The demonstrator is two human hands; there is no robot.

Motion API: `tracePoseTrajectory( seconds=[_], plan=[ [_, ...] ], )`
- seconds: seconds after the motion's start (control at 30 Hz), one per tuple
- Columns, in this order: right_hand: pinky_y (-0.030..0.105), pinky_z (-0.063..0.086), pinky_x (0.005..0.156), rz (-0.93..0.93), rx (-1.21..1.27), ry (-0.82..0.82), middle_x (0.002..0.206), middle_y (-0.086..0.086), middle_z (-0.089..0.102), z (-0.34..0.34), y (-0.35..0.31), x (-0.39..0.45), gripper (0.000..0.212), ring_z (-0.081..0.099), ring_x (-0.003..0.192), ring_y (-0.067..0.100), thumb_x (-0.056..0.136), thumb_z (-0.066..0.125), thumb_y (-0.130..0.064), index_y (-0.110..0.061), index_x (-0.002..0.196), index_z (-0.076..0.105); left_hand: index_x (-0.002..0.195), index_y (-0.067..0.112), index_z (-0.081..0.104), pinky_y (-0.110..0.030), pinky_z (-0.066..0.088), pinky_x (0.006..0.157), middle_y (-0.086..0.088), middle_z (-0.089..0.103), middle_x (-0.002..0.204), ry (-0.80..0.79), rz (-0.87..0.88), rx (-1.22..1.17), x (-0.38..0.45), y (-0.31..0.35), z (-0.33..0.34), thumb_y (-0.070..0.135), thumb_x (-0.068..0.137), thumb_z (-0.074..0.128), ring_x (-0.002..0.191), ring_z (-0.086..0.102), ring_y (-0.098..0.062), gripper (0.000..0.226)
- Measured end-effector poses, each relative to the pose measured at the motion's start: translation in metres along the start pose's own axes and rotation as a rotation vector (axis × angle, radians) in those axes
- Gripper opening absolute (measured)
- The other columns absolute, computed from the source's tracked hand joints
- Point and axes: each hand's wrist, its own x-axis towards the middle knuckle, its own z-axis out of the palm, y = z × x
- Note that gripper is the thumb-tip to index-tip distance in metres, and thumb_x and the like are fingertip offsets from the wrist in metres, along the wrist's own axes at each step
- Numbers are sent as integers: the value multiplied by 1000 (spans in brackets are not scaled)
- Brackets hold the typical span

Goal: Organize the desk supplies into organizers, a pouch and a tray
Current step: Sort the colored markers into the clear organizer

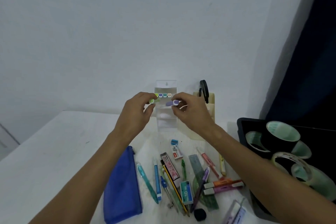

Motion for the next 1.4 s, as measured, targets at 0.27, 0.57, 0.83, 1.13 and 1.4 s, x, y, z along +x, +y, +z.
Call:
tracePoseTrajectory(
  seconds=[0.27,0.57,0.83,1.13,1.4],
  plan=[
    [4,43,76,-41,-154,-9,105,6,70,39,29,12,18,53,80,4,86,66,-4,-7,103,71,113,15,67,-29,52,79,-1,68,107,-82,22,163,12,-24,21,12,88,63,90,63,-18,25],
    [29,49,75,108,-257,-78,101,9,72,69,40,32,18,65,91,26,91,58,-13,-14,104,71,104,17,69,-39,52,77,-3,68,100,-206,-123,300,30,-38,43,20,88,63,89,62,-23,18],
    [26,47,86,128,-282,-83,114,3,70,80,47,34,23,64,101,22,96,55,-20,-18,114,69,114,22,69,-29,47,73,-4,60,105,-228,-181,307,33,-50,57,26,91,61,88,62,-22,24],
    [30,50,85,138,-321,-82,112,5,70,89,60,38,24,65,99,24,97,52,-20,-20,114,67,109,18,71,-28,48,69,-6,61,105,-216,-195,321,37,-55,73,24,94,56,84,61,-23,22],
    [35,52,85,140,-388,-204,115,9,67,82,58,35,35,62,101,27,93,51,-7,-17,125,60,122,16,62,-28,49,75,-9,58,113,-250,-214,376,31,-48,75,21,94,55,91,61,-24,29]
  ],
)
